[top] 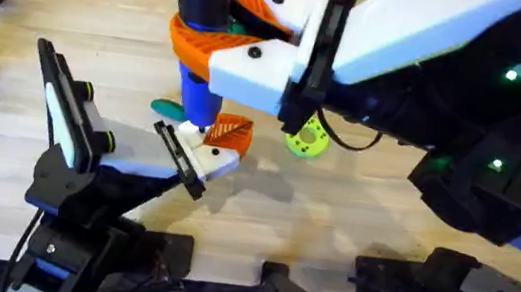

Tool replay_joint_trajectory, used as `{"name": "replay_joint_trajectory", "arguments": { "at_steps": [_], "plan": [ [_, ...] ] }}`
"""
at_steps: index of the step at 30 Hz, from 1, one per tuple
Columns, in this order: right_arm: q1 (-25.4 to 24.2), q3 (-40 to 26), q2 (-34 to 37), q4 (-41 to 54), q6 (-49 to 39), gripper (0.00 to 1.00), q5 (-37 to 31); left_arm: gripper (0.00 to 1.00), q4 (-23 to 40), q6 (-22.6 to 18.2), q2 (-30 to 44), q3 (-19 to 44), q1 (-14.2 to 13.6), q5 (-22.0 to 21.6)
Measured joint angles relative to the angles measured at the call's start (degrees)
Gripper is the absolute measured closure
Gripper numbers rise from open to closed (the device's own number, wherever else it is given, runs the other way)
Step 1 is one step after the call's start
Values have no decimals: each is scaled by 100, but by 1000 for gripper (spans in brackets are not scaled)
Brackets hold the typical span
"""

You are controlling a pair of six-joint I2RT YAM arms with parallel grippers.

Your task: Pick up the gripper from the table and insert it into the empty holder that is missing its gripper. Then pick up a screw, insert it into the mounting hole, and use the screwdriver to tighten it. Finally, clean up the table by picking up the vegetable and placing it into the bucket.

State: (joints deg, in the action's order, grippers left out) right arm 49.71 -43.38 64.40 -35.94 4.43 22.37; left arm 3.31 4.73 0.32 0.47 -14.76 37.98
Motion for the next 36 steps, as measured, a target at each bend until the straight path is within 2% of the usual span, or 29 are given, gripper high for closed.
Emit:
{"name": "replay_joint_trajectory", "arguments": {
  "at_steps": [30, 36],
  "plan": [
    [24, -1, 114, -33, -59, 802, 39, 997, 4, 3, 0, 0, -11, 21],
    [32, 98, 244, -645, -45, 804, 111, 997, -29, -11, 0, 0, -11, 20]
  ]
}}
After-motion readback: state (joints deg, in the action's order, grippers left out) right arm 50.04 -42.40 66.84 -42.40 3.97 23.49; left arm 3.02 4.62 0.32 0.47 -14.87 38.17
